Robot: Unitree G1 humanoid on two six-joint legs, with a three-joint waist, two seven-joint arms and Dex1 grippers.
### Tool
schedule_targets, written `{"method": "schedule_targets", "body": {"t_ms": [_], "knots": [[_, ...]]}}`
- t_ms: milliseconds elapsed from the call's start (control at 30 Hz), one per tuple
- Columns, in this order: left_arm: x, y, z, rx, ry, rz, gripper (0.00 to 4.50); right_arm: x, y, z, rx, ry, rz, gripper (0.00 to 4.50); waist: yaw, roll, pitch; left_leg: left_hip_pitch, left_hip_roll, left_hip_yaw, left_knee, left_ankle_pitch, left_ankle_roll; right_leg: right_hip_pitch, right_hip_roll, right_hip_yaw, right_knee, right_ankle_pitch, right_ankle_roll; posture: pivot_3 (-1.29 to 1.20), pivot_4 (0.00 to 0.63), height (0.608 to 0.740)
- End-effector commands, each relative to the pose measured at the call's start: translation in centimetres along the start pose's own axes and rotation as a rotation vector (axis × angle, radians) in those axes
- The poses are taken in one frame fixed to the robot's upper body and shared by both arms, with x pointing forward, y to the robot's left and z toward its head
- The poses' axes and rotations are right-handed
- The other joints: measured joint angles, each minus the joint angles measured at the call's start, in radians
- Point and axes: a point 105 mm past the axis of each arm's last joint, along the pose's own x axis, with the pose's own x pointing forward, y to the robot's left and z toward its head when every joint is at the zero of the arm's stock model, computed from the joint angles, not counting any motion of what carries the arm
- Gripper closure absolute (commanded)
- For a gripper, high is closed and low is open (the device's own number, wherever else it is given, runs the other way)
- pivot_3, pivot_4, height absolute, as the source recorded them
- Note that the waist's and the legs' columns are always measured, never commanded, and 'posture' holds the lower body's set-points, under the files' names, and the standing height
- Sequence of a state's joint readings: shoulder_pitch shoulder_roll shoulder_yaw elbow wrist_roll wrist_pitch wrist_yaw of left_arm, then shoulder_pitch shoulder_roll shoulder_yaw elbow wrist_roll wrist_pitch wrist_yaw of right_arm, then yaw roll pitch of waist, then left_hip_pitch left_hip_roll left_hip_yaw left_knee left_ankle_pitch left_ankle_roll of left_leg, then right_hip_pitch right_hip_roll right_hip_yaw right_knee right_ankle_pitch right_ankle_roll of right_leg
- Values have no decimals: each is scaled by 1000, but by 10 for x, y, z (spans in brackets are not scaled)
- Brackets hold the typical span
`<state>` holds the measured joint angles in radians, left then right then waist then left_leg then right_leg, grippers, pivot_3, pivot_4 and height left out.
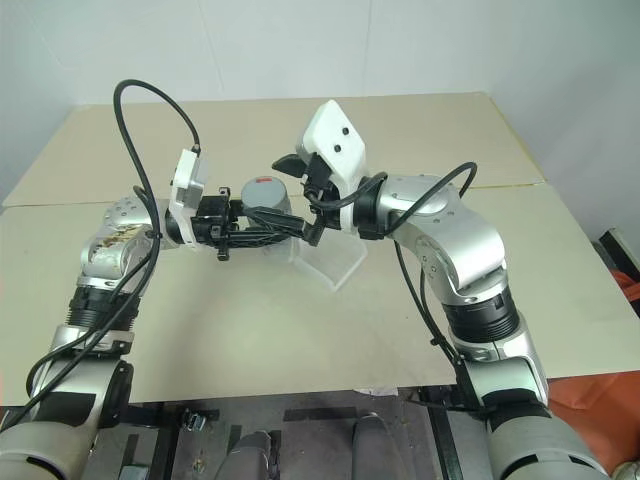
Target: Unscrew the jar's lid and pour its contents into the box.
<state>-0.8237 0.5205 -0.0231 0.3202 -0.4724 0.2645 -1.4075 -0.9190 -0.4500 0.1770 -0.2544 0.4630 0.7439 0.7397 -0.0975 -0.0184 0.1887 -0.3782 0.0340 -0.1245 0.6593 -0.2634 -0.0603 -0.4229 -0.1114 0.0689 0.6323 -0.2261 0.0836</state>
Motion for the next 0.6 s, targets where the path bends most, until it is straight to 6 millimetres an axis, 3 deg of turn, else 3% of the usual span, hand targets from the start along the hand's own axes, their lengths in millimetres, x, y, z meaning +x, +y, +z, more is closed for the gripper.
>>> {"method": "schedule_targets", "body": {"t_ms": [33,467,600], "knots": [[-4,0,15,62,-15,-21,2579,-22,-27,11,-34,-23,-125,41,0,0,0,0,0,0,0,0,0,0,0,0,0,0,0,0,150,740],[-6,-2,14,64,-9,-23,2579,-39,-33,8,-40,-3,-148,41,-1,0,0,0,0,0,0,0,0,0,0,0,0,0,0,0,150,740],[-6,-3,12,59,-10,-23,2579,-45,-23,6,-38,4,-119,41,1,0,0,0,0,0,0,0,0,0,0,0,0,0,0,0,150,740]]}}
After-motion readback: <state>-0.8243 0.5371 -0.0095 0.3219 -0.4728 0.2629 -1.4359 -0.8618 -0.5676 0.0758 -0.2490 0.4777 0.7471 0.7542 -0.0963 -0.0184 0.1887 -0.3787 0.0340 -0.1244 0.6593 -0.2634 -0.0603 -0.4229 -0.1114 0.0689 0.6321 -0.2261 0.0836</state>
